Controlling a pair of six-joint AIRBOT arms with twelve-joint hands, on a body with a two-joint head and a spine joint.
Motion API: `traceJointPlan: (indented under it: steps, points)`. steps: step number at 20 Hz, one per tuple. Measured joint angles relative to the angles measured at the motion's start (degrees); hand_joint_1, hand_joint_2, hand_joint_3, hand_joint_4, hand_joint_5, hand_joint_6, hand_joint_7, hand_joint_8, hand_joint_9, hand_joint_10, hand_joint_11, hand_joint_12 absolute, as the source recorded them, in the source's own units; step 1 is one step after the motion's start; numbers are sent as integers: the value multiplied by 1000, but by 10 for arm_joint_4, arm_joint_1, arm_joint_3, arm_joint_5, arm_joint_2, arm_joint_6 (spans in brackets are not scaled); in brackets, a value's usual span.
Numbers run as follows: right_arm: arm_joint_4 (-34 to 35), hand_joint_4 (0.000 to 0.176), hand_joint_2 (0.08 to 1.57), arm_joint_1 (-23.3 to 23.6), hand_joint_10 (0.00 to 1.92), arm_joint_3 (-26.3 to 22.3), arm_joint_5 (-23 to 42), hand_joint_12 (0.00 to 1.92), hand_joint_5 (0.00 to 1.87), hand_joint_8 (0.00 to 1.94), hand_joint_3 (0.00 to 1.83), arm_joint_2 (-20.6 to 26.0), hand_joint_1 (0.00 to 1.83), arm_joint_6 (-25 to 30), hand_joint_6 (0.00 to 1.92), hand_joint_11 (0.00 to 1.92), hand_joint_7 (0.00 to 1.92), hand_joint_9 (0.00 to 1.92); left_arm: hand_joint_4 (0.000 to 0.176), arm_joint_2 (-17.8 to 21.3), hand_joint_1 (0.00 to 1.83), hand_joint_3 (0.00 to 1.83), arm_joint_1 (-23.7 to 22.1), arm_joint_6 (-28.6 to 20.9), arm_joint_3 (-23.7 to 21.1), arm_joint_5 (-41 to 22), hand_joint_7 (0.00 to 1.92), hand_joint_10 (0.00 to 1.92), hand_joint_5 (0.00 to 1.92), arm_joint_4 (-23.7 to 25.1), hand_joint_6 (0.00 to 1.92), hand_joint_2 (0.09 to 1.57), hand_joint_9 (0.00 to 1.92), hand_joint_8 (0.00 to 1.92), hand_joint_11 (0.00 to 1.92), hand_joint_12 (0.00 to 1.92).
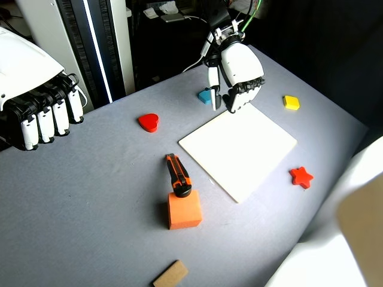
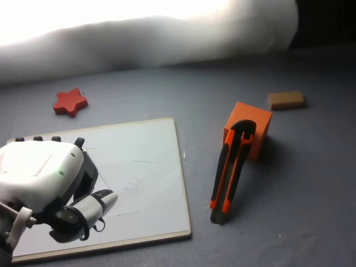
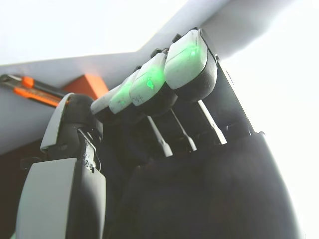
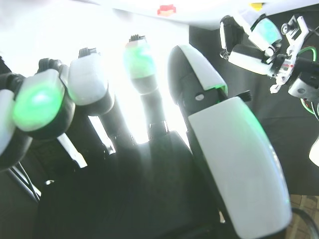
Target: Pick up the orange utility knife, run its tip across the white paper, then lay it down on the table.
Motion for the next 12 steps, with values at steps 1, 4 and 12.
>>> traceJointPlan:
  steps: [1, 4, 12]
  points:
    - [1, 0, 1255, 0, 70, 0, -1, 135, 67, 9, 44, 0, 108, 0, 79, 0, 84, 33, 7, 0, 153, 44, 0, 5, 4, 0, 58, 30, 17, -3, 8, 1343, 49, 4, 0, 182]
    - [0, 0, 1259, 0, 32, 0, -6, 91, 52, 0, 4, 0, 131, -2, 24, 0, 57, 42, 9, 0, 173, 5, 5, 6, 17, -1, 77, 13, 43, -3, 5, 1354, 78, 3, 0, 269]
    - [-1, 0, 1159, -17, 0, 19, 32, 0, 0, 0, 0, -40, 400, 16, 0, 0, 0, 0, 7, 0, 148, 3, 8, -7, 23, 2, 88, 0, 30, -20, 6, 1371, 78, 3, 0, 239]
